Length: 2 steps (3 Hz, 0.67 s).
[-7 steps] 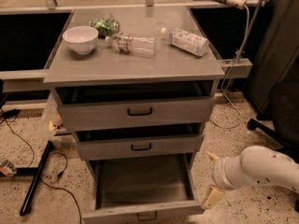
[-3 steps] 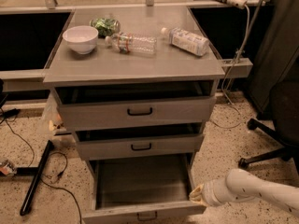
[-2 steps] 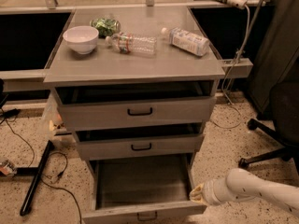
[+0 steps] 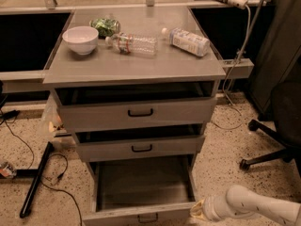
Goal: Close bottom drawer
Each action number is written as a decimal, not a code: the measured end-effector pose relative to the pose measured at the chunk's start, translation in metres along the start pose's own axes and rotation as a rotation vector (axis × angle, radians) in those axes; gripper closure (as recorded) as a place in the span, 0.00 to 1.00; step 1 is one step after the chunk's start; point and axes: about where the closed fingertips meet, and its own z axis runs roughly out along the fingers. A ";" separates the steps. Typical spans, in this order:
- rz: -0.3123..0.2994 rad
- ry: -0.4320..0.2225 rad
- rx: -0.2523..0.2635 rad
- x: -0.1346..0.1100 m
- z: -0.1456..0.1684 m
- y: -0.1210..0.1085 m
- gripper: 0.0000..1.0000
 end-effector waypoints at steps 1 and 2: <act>0.049 -0.056 -0.006 0.021 0.033 0.012 1.00; 0.063 -0.100 -0.001 0.030 0.058 0.009 1.00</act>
Offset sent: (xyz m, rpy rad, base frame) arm 0.0008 0.0094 -0.0951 0.1545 0.0022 -0.0725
